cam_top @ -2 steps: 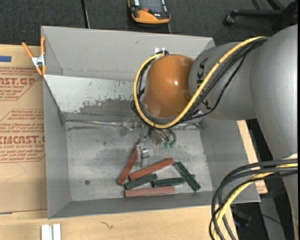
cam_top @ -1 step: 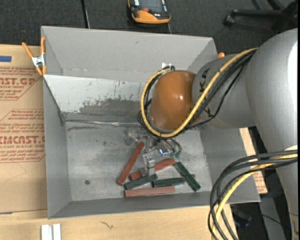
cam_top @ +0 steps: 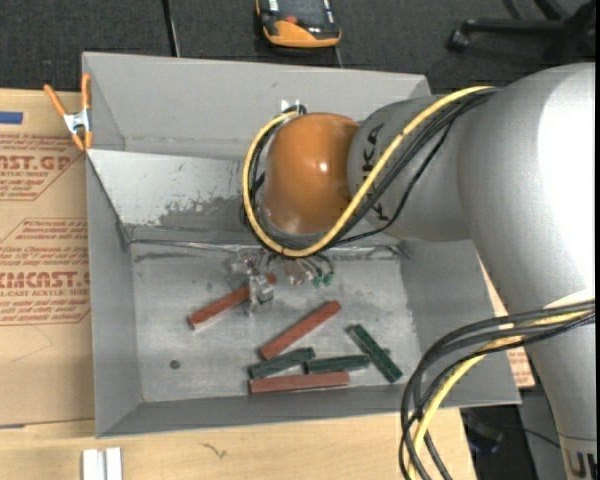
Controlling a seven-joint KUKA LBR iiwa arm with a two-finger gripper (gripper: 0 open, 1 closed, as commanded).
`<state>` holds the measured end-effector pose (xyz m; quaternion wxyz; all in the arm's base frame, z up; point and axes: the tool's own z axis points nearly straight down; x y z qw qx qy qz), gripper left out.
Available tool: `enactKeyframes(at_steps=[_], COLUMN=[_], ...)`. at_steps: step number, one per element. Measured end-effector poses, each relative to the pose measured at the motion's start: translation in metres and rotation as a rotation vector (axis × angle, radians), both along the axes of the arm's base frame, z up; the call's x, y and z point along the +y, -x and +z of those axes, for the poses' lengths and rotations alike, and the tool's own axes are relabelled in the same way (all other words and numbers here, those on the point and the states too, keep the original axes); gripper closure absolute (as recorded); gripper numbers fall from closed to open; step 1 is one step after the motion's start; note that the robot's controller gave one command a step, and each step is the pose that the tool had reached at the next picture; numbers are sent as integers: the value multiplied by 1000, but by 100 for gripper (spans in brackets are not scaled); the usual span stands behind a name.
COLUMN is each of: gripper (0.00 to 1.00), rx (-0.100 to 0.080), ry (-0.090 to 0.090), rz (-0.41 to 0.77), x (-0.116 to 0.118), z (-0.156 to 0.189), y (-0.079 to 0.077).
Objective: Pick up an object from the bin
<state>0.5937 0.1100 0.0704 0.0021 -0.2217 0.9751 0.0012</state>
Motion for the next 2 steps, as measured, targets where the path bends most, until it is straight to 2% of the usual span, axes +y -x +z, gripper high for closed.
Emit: enactKeyframes(at_steps=[2], gripper=[100], rx=[6], ry=[1], rz=[0], x=[0], z=[4], y=[2])
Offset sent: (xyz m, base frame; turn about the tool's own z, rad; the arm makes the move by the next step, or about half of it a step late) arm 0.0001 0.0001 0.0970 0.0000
